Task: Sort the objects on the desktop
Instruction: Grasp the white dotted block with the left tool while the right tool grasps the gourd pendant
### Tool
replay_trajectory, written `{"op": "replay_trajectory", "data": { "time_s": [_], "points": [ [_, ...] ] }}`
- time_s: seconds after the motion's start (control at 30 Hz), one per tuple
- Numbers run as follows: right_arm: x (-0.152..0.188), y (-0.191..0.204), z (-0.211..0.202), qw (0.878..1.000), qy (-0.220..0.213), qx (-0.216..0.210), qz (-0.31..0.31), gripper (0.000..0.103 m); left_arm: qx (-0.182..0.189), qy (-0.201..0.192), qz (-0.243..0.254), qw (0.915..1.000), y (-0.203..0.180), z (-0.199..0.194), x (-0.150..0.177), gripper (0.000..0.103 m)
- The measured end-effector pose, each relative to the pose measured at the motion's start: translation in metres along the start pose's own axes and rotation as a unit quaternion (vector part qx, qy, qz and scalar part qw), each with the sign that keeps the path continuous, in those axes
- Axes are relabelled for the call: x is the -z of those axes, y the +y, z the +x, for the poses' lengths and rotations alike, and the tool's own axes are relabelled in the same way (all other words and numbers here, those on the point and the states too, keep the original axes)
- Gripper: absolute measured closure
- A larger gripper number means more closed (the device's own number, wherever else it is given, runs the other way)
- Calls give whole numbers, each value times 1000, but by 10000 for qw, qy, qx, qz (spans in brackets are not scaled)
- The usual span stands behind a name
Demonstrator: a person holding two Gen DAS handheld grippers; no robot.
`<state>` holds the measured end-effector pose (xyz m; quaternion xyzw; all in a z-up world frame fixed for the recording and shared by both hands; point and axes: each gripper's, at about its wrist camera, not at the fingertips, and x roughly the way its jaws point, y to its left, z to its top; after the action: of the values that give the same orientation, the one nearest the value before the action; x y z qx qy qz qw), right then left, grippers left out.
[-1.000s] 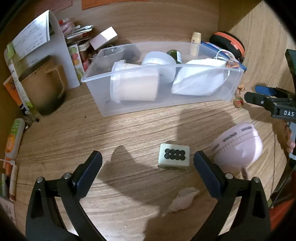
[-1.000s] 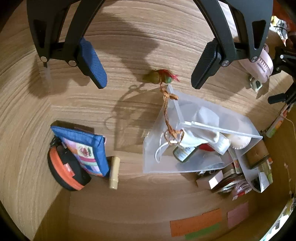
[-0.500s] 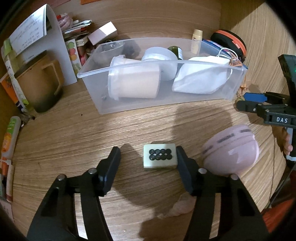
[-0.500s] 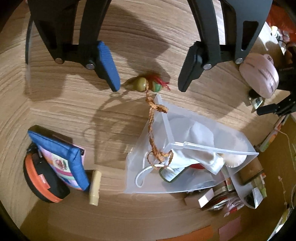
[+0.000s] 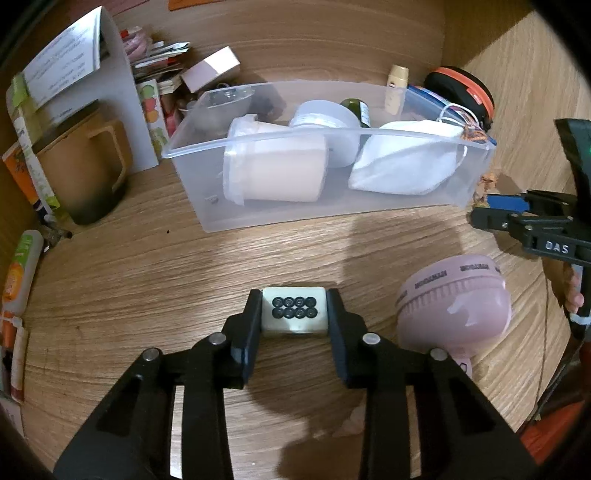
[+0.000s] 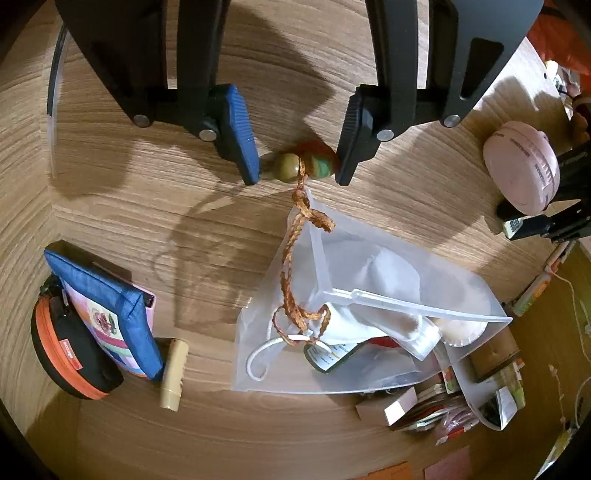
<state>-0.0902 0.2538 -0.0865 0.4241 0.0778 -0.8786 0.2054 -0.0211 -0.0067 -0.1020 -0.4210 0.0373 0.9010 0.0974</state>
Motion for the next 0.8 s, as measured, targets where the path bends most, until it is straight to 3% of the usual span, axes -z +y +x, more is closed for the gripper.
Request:
{"op": "replay_trajectory", "data": {
  "time_s": [0.8],
  "points": [
    [-27,18,-65,9942,-1056,-216,-49,64,-70,-607,-484,9970,29,-34,-14,70]
  ]
}}
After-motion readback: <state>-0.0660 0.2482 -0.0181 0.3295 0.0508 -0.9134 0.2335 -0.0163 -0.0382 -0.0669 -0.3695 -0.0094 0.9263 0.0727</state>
